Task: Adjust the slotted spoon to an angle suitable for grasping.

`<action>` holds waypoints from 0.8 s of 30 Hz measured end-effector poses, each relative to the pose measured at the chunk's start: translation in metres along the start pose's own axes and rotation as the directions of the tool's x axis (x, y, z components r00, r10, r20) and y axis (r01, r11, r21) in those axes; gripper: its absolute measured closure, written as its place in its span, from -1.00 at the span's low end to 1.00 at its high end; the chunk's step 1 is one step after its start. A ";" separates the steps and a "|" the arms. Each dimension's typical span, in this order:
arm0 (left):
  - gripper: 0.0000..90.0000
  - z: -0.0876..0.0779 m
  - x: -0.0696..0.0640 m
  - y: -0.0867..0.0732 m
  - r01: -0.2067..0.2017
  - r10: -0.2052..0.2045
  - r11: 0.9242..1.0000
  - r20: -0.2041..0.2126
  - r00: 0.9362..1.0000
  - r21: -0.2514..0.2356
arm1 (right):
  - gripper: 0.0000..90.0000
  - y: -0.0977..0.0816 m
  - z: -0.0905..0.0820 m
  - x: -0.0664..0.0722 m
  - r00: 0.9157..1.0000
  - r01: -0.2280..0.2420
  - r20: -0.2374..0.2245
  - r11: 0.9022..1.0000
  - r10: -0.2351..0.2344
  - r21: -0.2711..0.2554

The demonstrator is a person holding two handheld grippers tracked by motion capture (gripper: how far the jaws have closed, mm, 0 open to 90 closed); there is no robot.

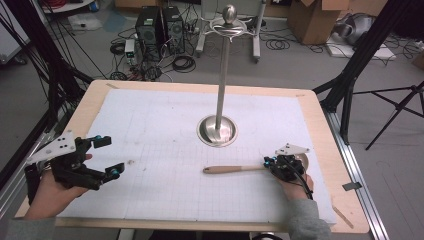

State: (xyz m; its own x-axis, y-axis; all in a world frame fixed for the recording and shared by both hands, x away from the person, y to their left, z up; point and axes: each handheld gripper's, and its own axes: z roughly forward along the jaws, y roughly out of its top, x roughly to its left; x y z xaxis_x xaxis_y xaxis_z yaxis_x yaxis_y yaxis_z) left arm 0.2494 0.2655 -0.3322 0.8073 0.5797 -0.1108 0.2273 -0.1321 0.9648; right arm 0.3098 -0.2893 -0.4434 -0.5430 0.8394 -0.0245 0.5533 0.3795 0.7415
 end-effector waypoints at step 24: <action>-0.96 0.043 -0.004 0.010 -0.022 0.020 1.000 0.092 0.996 0.015 | 1.00 -0.031 -0.039 -0.010 1.000 0.012 0.002 0.999 -0.012 -0.039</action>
State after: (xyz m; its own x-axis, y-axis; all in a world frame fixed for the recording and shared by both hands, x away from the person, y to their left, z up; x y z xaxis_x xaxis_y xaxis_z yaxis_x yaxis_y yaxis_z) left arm 0.2722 0.2274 -0.3325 0.8586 0.5000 -0.1129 0.2179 -0.1566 0.9633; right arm 0.2733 -0.3247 -0.4396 -0.5485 0.8354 -0.0349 0.5212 0.3743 0.7670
